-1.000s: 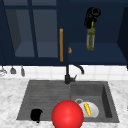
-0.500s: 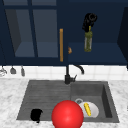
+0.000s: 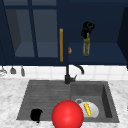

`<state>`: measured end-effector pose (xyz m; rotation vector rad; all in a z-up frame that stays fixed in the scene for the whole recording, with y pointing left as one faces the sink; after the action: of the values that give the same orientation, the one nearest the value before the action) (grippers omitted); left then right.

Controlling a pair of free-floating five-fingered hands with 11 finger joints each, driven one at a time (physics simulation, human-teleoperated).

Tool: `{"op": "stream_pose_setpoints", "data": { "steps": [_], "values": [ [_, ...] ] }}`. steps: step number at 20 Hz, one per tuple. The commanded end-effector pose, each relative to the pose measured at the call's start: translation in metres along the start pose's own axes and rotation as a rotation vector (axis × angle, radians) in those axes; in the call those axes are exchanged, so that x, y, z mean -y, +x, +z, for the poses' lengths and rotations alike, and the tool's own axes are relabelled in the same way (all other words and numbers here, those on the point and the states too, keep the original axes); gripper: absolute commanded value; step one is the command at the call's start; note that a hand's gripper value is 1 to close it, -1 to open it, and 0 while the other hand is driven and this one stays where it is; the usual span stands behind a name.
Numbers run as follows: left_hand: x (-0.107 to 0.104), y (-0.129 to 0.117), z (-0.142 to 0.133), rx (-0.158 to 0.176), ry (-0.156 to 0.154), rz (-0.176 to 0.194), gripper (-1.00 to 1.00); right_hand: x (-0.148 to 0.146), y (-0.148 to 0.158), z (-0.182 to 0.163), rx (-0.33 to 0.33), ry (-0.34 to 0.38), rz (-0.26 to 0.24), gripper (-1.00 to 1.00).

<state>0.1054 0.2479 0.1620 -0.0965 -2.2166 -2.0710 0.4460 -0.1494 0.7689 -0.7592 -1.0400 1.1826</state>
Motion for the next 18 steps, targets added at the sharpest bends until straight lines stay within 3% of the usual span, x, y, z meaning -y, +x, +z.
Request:
{"op": "stream_pose_setpoints", "data": {
  "steps": [1, 6, 9, 12, 14, 18],
  "values": [
    [0.000, 0.000, 0.000, 0.000, 0.000, 0.000, 0.00, -0.007, -0.006, -0.033, 0.016, -0.025, -0.009, 1.00],
    [0.000, 0.000, 0.000, 0.000, 0.000, 0.000, 0.00, 0.011, -0.012, -0.057, 0.026, -0.057, -0.003, 1.00],
    [0.000, 0.000, 0.000, 0.000, 0.000, 0.000, 0.00, 0.023, -0.017, -0.070, 0.036, -0.024, -0.017, 1.00],
    [0.000, 0.000, 0.000, 0.000, 0.000, 0.000, 0.00, 0.027, -0.018, -0.081, 0.038, 0.054, -0.033, 1.00],
    [0.000, 0.000, 0.000, 0.000, 0.000, 0.000, 0.00, 0.024, -0.017, -0.071, 0.037, 0.080, -0.031, 1.00],
    [0.000, 0.000, 0.000, 0.000, 0.000, 0.000, 0.00, 0.015, -0.007, -0.049, 0.036, -0.020, -0.005, 1.00]
  ]
}}
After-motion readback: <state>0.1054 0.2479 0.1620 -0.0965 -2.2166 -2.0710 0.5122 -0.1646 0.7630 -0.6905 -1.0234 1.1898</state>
